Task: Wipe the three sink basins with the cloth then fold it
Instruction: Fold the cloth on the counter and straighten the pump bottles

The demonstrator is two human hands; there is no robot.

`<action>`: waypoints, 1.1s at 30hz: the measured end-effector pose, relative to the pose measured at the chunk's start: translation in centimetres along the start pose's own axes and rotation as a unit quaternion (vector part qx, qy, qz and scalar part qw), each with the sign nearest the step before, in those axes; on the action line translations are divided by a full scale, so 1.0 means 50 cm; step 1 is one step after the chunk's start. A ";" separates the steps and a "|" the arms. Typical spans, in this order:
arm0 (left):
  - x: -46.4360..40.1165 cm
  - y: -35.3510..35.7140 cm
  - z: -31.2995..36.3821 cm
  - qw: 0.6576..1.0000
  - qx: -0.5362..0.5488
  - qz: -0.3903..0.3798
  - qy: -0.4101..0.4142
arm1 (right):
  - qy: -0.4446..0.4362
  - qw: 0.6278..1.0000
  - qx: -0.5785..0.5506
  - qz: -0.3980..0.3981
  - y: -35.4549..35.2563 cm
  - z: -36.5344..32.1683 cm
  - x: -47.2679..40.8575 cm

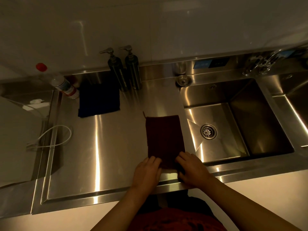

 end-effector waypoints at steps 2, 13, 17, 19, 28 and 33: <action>0.002 -0.003 -0.001 1.000 0.009 0.003 0.006 | 0.008 1.000 -0.001 0.019 -0.003 0.002 0.005; -0.070 -0.055 -0.033 0.997 0.049 0.067 0.003 | 0.016 0.995 -0.016 0.093 -0.070 0.027 -0.082; -0.141 -0.084 -0.056 0.996 0.051 0.074 0.005 | 0.025 0.993 -0.008 0.115 -0.102 0.048 -0.144; -0.179 -0.095 -0.070 0.995 0.057 0.078 0.001 | 0.039 0.992 -0.014 0.116 -0.117 0.057 -0.173; -0.331 -0.124 -0.106 0.993 0.090 0.059 -0.040 | 0.110 0.985 -0.024 0.132 -0.171 0.098 -0.284; -0.375 -0.125 -0.126 0.991 0.097 0.059 -0.077 | 0.150 0.980 -0.063 0.119 -0.163 0.114 -0.312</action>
Point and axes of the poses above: each hand's wrist, its own x-axis away from the middle knuckle, its own y-axis out of the palm, z = x × y, the point moved 1 cm from there along -x, towards the middle knuckle, and after that the axes turned 2 degrees about x, right-handed, at the moved point
